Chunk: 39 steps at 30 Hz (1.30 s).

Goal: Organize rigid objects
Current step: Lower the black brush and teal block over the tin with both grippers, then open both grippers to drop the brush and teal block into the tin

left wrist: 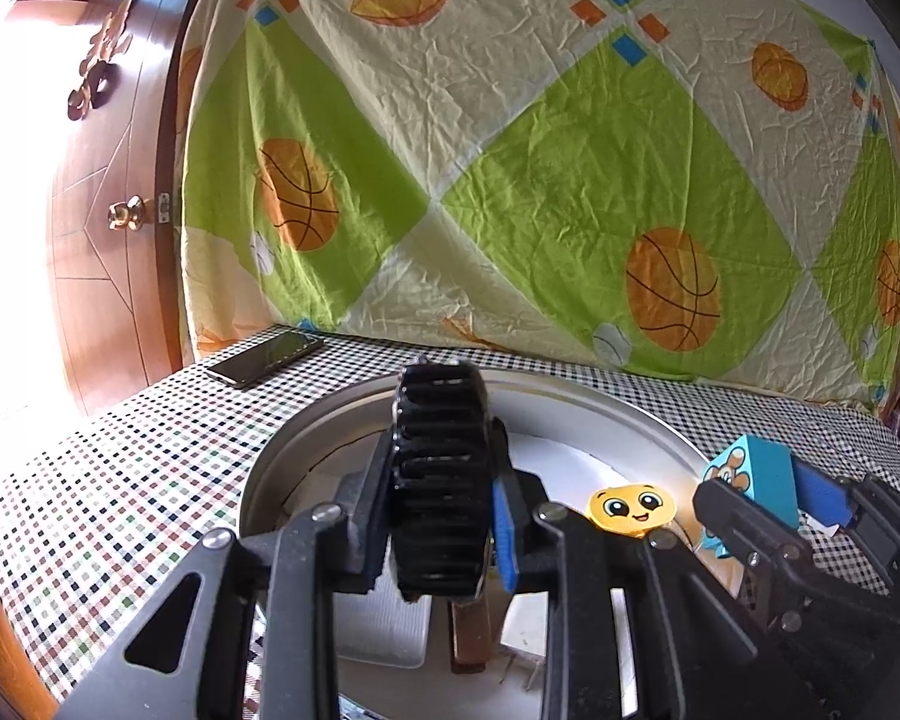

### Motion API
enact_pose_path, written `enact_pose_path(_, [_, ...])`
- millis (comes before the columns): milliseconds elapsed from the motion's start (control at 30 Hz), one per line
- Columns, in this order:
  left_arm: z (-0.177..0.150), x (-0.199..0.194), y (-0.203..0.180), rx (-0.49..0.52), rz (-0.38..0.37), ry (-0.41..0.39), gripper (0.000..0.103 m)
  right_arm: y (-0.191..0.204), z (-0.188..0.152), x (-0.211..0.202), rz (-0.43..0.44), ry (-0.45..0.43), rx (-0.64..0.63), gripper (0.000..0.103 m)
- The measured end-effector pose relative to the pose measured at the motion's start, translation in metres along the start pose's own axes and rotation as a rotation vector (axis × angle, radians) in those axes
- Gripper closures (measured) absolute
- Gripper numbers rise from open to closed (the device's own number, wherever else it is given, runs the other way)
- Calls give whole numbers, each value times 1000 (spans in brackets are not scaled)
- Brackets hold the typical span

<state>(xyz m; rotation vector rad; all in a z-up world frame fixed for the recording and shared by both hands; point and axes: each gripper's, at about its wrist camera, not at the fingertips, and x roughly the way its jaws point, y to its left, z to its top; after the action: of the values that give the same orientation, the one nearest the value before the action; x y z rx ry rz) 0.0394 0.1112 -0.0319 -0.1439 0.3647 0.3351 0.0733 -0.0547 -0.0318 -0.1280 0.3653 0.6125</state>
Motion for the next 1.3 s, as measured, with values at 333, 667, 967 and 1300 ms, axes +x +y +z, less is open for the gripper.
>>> enact_pose_path(333, [7,25,10,55,-22,126,77,-9,25,40,79,120,48,53])
enact_pose_path(667, [11,51,14,112,8,202,73,-1,24,79,120,226,47,53])
enact_pose_path(967, [15,44,15,116,74,158,29,-12,32,73,120,165,103,38])
enact_pose_path(1300, [15,16,-18,133,17,94,3,-62,17,24,57,103,179,33])
